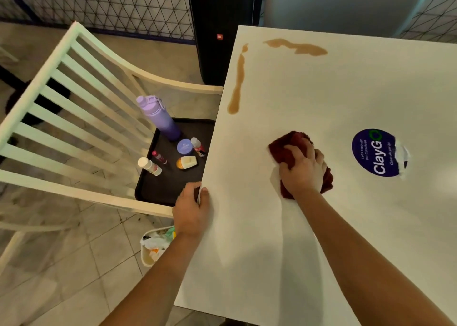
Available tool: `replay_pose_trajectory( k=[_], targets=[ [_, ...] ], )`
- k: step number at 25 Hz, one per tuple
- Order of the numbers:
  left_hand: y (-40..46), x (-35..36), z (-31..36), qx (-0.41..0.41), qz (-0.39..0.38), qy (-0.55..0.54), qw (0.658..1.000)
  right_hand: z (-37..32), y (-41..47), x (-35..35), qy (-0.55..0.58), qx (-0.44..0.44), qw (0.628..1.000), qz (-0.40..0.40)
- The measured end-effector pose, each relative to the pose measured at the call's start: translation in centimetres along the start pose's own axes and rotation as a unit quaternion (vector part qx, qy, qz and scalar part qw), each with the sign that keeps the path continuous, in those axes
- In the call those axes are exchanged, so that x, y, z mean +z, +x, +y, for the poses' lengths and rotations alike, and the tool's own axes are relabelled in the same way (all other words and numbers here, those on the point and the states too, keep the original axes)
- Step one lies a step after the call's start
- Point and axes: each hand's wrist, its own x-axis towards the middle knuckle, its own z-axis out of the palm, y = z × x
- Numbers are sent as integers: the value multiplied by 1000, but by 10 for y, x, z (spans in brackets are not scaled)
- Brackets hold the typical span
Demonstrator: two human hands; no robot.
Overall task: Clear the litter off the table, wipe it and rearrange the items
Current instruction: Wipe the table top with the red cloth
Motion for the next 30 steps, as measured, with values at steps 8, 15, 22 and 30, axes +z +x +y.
replay_pose_trajectory(
  k=[8,15,22,30],
  targets=[
    [43,59,108,220,-89,-75,969,-28,6,-3,304,34,950,-67],
    [40,114,161,106,-60,228,966,14,78,-35,452,86,881,-107],
    [71,112,133,103,34,292,950,86,166,-59,43,-108,993,1],
    [164,106,153,85,47,300,949,149,252,-74,-147,-53,988,9]
  ],
)
